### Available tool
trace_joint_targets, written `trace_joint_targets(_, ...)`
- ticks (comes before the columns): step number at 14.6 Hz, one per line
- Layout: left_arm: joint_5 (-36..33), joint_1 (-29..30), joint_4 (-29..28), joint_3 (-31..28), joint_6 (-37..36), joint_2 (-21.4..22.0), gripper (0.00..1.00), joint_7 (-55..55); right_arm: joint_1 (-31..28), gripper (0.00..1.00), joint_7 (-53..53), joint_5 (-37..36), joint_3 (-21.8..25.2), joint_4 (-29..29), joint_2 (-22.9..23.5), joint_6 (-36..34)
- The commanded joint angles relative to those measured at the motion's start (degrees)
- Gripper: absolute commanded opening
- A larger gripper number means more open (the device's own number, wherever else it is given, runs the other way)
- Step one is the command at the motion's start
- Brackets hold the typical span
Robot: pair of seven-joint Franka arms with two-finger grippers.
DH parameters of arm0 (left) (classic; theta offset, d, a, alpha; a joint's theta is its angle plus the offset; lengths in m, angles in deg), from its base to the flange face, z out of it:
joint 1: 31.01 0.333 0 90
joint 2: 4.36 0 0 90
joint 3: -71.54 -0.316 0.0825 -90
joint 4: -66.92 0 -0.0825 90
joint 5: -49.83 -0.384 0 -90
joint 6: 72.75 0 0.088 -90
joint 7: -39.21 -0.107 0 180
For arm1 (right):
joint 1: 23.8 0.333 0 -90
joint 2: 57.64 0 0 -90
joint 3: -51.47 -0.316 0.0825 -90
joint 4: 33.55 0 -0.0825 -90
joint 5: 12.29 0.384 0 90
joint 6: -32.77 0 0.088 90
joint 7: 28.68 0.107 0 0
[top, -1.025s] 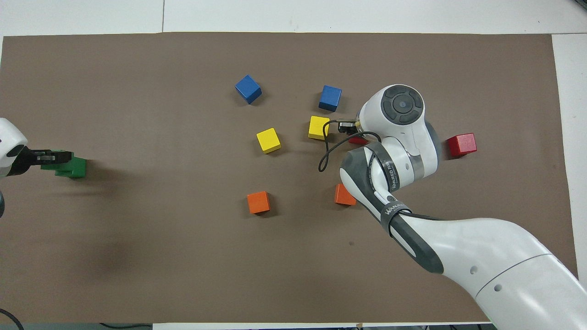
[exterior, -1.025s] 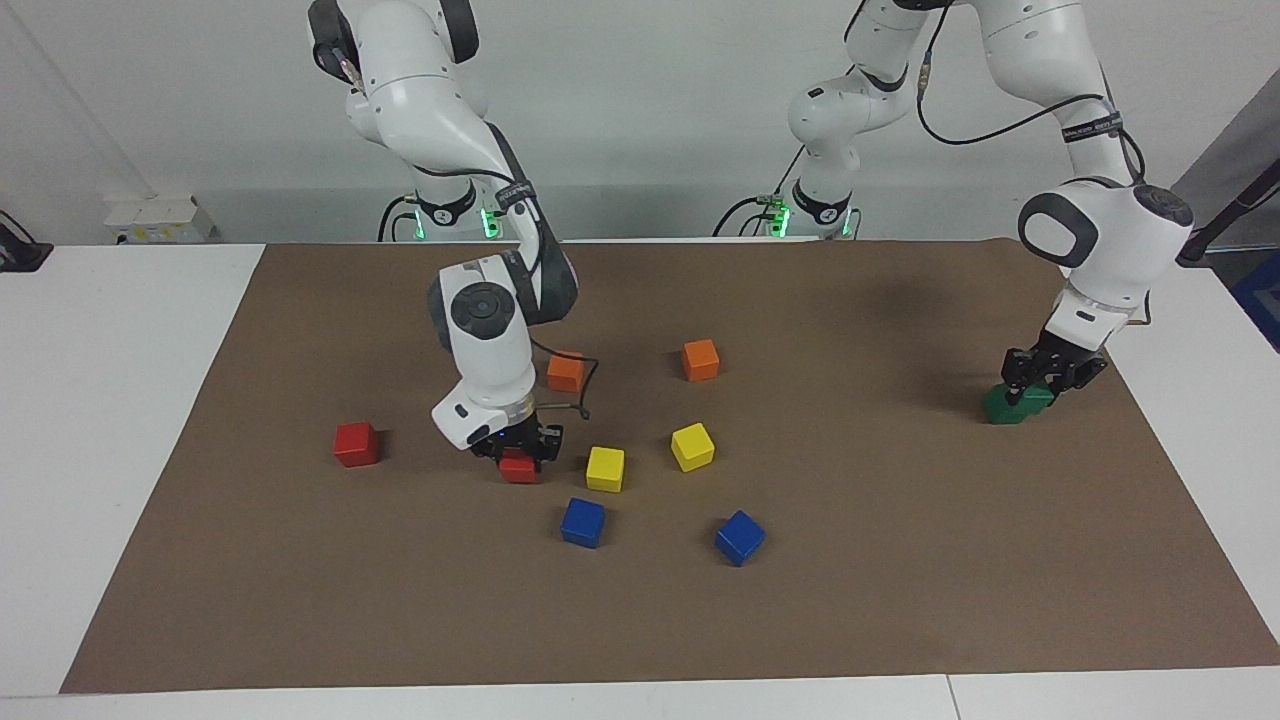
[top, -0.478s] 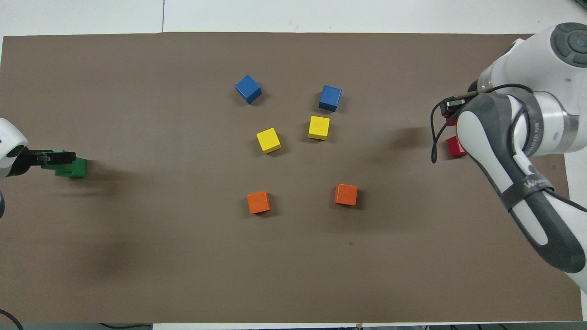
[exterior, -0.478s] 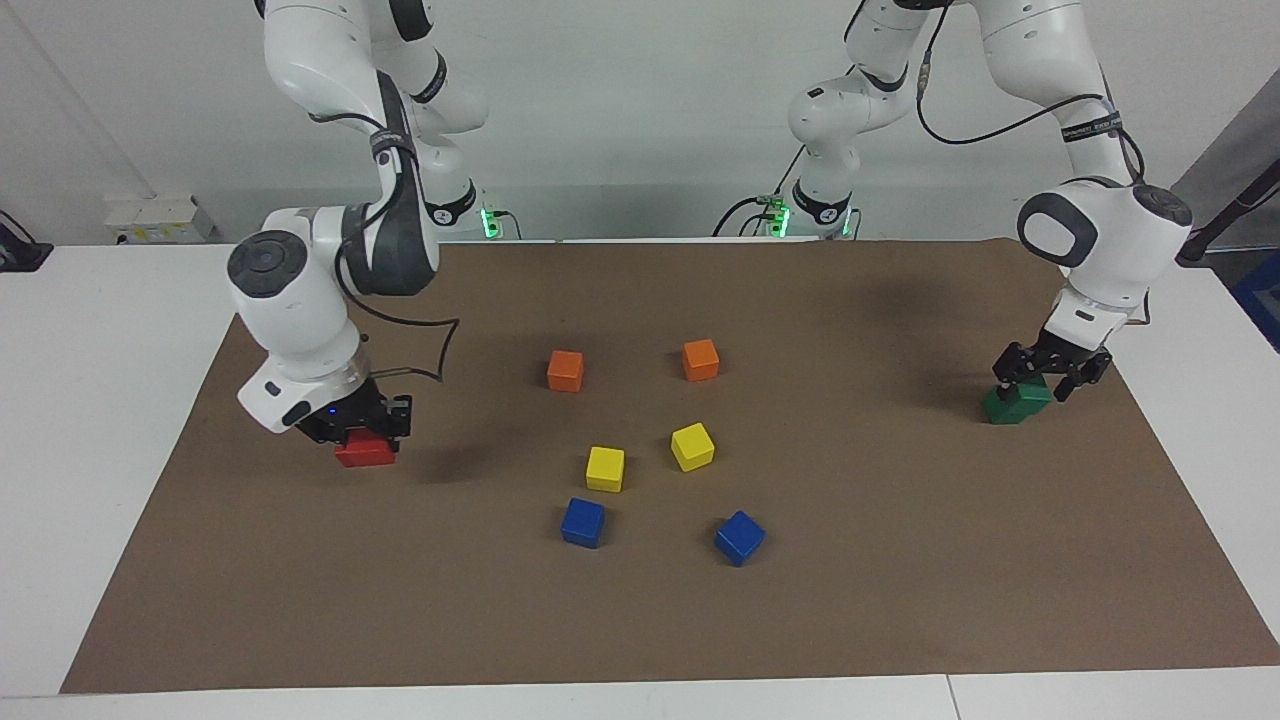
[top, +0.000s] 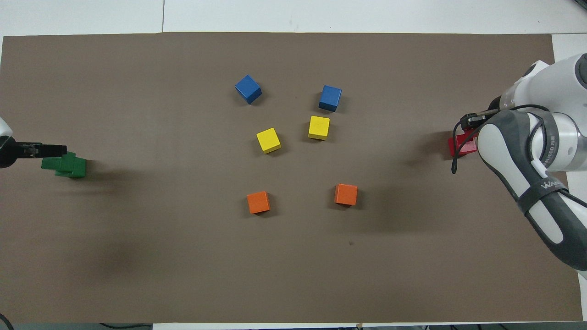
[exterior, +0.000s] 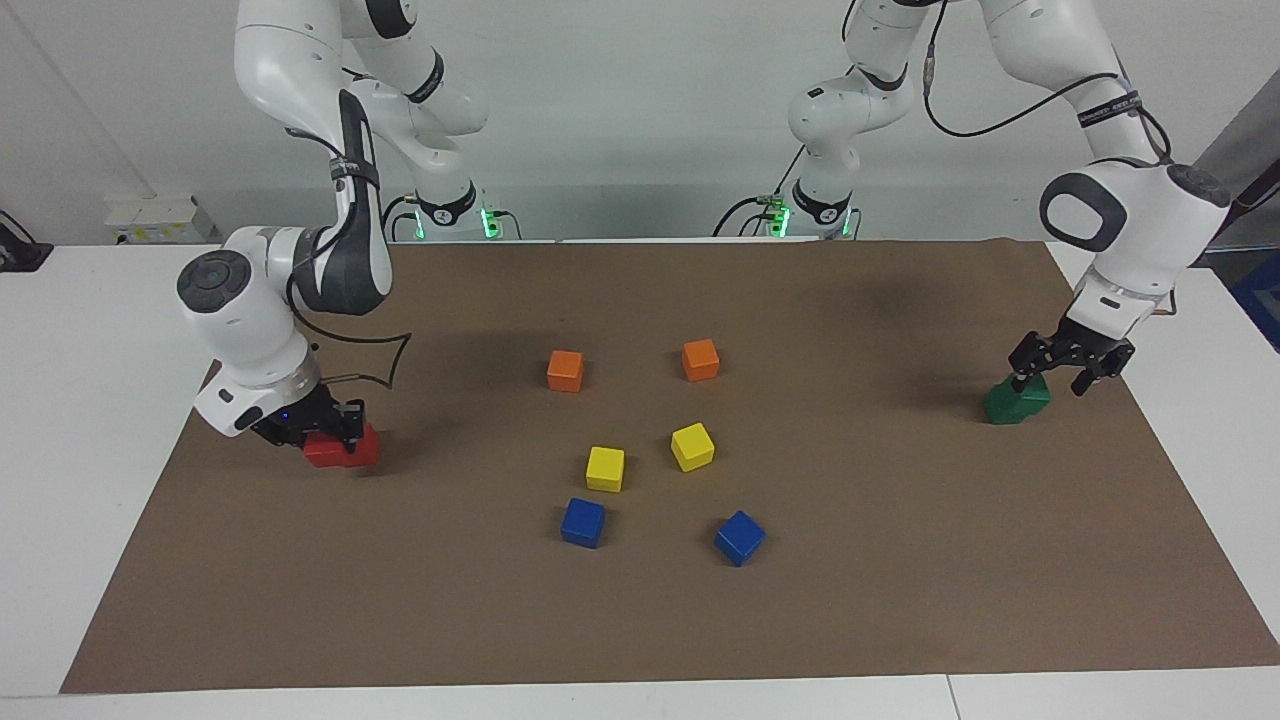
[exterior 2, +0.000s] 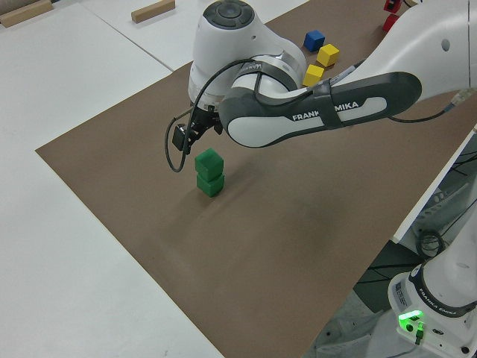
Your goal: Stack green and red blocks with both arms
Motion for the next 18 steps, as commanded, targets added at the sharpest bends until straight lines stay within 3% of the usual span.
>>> trace_joint_targets(1,-3.85,-2.08,4.33,-0.32,-6.52,0.69,1.00,3.79,-1.49,0.00,-1.88,0.42,-0.78,-3.22,-2.97,0.63)
trace_joint_targets(8,-4.02,-5.34,7.23,0.03,-16.01,6.48,1.00,12.32,-1.22,0.00,-1.52,0.51,-0.78,-6.21,-4.38,0.46)
trace_joint_targets(12,-4.11,-5.87,11.71,0.20,-23.92,6.84,1.00,14.98,-0.87,0.00,-1.52,0.51,-0.87,-7.00,-4.38,1.68)
trace_joint_targets(18,-4.11,-6.57,12.86,0.20,-27.89,7.54,1.00,15.15,-0.69,0.00,-3.27,0.51,-0.78,-7.79,-4.38,4.59)
